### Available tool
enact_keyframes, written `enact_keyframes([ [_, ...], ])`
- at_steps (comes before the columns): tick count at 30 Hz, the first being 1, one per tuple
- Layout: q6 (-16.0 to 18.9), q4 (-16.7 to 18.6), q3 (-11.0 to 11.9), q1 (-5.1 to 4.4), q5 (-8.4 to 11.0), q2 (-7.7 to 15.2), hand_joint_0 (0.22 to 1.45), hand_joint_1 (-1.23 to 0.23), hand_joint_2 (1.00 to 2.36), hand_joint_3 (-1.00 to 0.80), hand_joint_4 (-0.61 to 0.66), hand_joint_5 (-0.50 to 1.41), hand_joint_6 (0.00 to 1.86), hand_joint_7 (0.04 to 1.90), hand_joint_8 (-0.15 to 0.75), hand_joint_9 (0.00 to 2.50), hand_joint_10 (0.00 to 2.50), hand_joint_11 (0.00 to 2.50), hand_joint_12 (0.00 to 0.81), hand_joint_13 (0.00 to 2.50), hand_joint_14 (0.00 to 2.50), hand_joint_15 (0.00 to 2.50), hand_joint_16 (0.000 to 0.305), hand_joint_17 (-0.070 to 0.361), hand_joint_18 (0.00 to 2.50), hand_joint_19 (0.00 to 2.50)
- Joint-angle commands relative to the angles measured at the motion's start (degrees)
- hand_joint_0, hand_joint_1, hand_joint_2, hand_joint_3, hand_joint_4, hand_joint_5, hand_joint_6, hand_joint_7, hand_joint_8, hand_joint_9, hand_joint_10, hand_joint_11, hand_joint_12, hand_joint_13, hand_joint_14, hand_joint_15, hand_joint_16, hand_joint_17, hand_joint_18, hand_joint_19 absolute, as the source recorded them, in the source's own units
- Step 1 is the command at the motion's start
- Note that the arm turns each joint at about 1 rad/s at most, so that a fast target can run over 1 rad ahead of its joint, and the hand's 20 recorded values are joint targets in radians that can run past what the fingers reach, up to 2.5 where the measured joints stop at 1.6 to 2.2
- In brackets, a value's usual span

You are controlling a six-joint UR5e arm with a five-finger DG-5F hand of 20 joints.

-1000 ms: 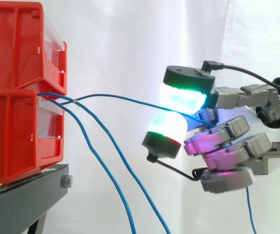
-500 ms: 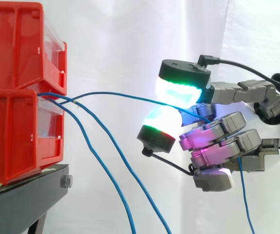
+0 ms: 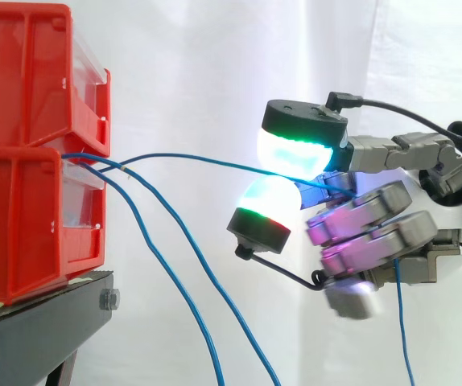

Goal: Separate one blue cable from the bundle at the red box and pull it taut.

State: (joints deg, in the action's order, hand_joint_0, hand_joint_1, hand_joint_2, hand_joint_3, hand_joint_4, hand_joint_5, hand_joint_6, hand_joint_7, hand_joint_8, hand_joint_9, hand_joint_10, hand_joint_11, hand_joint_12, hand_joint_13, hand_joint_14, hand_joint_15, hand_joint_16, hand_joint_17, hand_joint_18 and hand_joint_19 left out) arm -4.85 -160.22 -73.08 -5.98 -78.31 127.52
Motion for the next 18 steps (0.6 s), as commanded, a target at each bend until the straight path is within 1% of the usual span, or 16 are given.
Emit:
enact_keyframes([
  [1,0.0,0.0,0.0,0.0,0.0,0.0,0.59,-0.69,1.01,0.02,0.18,-0.06,0.84,1.21,0.506,1.59,2.5,1.56,0.521,1.68,2.5,0.81,0.095,0.214,1.8,0.72],
  [2,0.0,0.0,0.0,-0.08,0.0,0.0,0.59,-0.69,1.01,0.03,0.19,-0.06,0.84,1.23,0.514,1.63,2.5,1.66,0.532,1.7,2.5,0.84,0.096,0.216,1.84,0.78],
  [4,0.0,0.0,0.0,0.0,0.0,0.0,0.59,-0.69,1.01,0.03,0.18,-0.06,0.84,1.24,0.513,1.6,2.5,1.7,0.542,1.71,2.5,0.87,0.1,0.224,1.86,0.78],
  [7,0.0,0.0,0.0,0.0,0.0,0.0,0.59,-0.69,1.01,0.02,0.17,-0.07,0.85,1.22,0.505,1.55,2.5,1.64,0.542,1.69,2.5,0.87,0.1,0.224,1.85,0.79],
  [13,0.0,0.0,0.0,0.0,0.0,0.0,0.6,-0.68,1.01,0.02,0.15,-0.07,0.85,1.21,0.484,1.51,2.5,1.62,0.541,1.66,2.5,0.89,0.1,0.224,1.81,0.79],
  [18,0.0,0.0,0.0,0.0,0.0,0.0,0.6,-0.67,1.01,0.02,0.15,-0.07,0.85,1.2,0.485,1.49,2.5,1.6,0.536,1.64,2.5,0.9,0.099,0.224,1.78,0.78],
])
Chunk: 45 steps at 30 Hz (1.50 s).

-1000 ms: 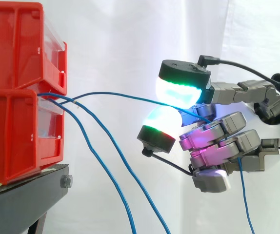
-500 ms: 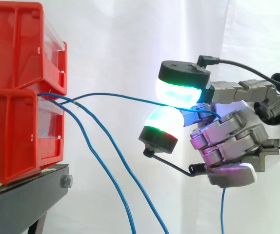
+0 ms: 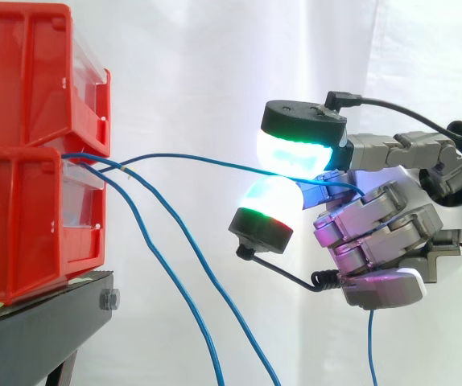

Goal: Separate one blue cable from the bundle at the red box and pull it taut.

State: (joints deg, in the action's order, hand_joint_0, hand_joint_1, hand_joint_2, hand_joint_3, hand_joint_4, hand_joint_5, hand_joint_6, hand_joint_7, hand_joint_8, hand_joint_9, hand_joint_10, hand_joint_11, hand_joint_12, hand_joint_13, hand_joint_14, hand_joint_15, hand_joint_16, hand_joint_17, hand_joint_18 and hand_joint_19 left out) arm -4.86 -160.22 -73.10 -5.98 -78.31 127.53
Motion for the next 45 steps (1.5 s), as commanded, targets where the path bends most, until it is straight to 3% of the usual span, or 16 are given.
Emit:
enact_keyframes([
  [1,0.0,0.0,0.0,0.0,0.0,0.0,0.6,-0.67,1.01,0.02,0.15,-0.07,0.85,1.21,0.484,1.49,2.5,1.61,0.536,1.64,2.5,0.89,0.099,0.222,1.77,0.77],
  [45,-0.1,0.0,0.0,0.0,0.0,0.0,0.61,-0.67,1.01,0.0,0.13,-0.08,0.86,1.19,0.465,1.43,2.5,1.55,0.503,1.53,2.5,0.93,0.091,0.206,1.59,0.74],
])
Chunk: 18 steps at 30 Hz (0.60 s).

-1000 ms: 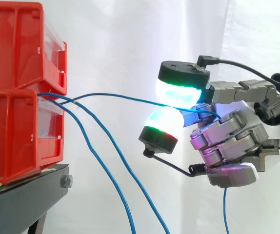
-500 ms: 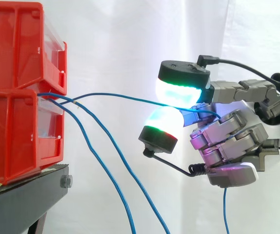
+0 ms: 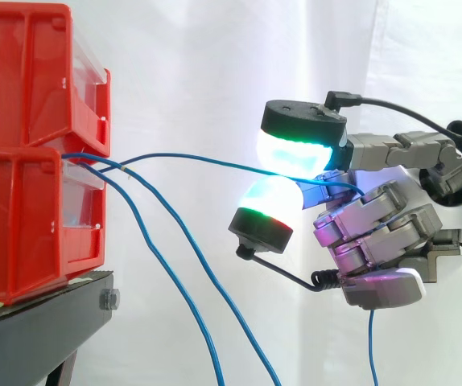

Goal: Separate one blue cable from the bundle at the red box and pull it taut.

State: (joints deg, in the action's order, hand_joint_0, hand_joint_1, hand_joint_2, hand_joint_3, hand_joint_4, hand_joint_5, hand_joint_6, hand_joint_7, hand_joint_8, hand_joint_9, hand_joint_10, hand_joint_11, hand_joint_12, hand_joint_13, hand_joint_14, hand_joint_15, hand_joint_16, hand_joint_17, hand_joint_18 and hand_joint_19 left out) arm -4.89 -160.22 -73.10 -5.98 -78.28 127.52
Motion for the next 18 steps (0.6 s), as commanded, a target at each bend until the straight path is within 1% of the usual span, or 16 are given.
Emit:
enact_keyframes([
  [1,0.0,0.0,0.1,0.0,0.06,0.0,0.61,-0.67,1.01,0.0,0.13,-0.08,0.86,1.19,0.462,1.42,2.5,1.53,0.502,1.53,2.5,0.93,0.092,0.207,1.59,0.73],
  [18,0.0,0.0,0.1,0.0,-0.03,-0.1,0.61,-0.67,1.01,-0.01,0.13,-0.08,0.86,1.17,0.462,1.42,2.5,1.54,0.494,1.51,2.5,0.93,0.091,0.204,1.57,0.74],
])
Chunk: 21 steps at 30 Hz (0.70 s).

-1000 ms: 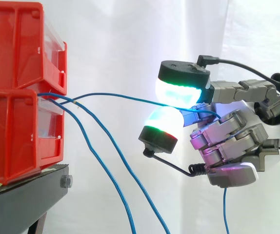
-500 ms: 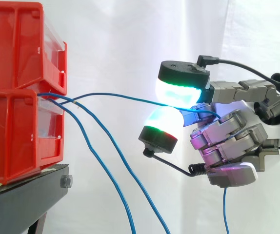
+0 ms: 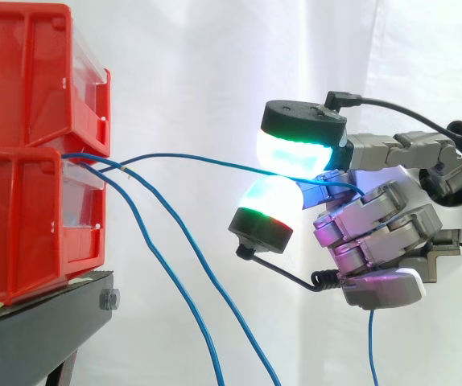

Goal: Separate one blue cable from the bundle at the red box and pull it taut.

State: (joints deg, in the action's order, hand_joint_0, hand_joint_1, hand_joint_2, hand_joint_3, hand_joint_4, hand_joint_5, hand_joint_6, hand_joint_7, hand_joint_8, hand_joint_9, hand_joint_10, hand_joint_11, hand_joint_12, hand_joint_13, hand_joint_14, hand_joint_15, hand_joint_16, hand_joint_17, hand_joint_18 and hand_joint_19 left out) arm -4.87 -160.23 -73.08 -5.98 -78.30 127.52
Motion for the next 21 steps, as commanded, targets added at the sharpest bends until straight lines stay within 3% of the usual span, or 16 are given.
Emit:
enact_keyframes([
  [1,-0.1,0.0,0.0,0.0,-0.01,-0.1,0.61,-0.67,1.01,-0.01,0.13,-0.08,0.86,1.17,0.462,1.41,2.5,1.53,0.493,1.5,2.5,0.95,0.091,0.206,1.57,0.73],
  [21,0.0,0.0,0.0,0.0,-0.01,0.0,0.61,-0.67,1.01,-0.01,0.13,-0.08,0.86,1.17,0.462,1.41,2.5,1.55,0.494,1.5,2.5,0.95,0.09,0.203,1.55,0.74],
])
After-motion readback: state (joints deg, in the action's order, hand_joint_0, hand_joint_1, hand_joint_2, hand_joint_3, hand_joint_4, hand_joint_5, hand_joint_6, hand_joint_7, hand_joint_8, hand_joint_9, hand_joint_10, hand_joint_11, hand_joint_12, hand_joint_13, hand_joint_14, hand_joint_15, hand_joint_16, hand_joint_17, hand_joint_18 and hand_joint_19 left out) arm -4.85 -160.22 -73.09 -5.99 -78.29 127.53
